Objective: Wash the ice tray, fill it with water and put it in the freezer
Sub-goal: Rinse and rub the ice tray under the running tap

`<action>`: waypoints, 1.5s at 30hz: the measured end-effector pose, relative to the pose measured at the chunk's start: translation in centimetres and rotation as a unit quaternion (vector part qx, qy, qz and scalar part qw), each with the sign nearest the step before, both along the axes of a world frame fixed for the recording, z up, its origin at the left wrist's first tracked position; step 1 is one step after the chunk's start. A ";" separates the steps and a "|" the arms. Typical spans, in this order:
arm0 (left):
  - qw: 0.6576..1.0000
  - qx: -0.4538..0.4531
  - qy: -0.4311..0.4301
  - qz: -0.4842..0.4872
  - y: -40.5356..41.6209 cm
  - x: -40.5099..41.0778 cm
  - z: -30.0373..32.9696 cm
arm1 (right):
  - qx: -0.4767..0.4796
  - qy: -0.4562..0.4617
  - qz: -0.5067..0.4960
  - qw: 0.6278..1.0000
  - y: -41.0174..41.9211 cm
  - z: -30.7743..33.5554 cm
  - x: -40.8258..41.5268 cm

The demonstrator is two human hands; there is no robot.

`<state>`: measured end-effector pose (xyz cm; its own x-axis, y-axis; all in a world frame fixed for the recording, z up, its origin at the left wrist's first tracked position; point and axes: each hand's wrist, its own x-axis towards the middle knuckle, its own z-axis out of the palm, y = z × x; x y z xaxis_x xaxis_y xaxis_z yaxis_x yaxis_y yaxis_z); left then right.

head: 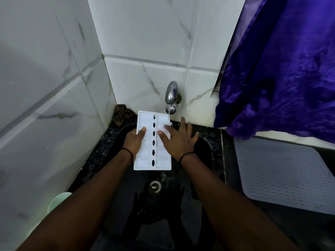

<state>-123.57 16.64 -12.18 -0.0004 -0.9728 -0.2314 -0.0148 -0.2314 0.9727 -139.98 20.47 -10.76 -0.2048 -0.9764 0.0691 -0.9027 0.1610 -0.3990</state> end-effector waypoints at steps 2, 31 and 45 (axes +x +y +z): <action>1.000 -0.009 -0.010 -0.002 -0.3 0.2 0.4 | -0.002 -0.002 0.019 1.000 0.1 0.0 0.1; 1.000 -0.005 -0.007 -0.015 0.1 -0.3 0.1 | 0.013 0.042 0.000 0.999 0.4 -0.1 -0.8; 0.995 0.045 0.023 -0.084 0.2 -0.5 1.1 | 0.064 -0.624 -0.145 0.765 -2.1 2.3 -0.6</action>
<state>-124.07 16.85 -11.09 -0.1746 -0.9335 -0.3132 -0.0162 -0.3153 0.9488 -140.54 18.38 -8.50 -0.2420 -0.8601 -0.4490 0.2495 0.3920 -0.8855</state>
